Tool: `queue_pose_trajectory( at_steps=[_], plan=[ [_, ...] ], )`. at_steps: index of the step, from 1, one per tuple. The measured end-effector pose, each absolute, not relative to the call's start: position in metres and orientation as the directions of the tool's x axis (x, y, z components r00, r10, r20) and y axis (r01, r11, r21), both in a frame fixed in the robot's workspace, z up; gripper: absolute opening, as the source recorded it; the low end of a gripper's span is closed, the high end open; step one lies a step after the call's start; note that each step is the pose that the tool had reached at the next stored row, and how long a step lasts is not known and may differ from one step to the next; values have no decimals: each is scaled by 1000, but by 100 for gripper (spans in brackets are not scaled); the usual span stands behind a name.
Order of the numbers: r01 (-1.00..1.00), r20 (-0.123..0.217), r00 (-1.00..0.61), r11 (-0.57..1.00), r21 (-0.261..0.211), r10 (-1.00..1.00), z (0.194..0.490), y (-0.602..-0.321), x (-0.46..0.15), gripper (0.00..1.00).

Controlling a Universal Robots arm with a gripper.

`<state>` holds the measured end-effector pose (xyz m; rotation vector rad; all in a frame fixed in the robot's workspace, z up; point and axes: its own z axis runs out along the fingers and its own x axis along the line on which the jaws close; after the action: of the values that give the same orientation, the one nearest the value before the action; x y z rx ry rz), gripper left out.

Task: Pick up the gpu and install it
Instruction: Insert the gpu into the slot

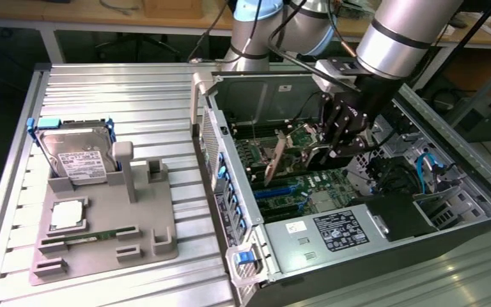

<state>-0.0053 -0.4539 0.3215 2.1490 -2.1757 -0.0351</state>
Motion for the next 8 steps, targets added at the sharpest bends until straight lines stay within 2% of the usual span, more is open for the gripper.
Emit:
queue_pose_trajectory(
  at_steps=[8],
  plan=[
    [-997,43,-20,23,75,-999,314,-451,-17,27]
  ],
)
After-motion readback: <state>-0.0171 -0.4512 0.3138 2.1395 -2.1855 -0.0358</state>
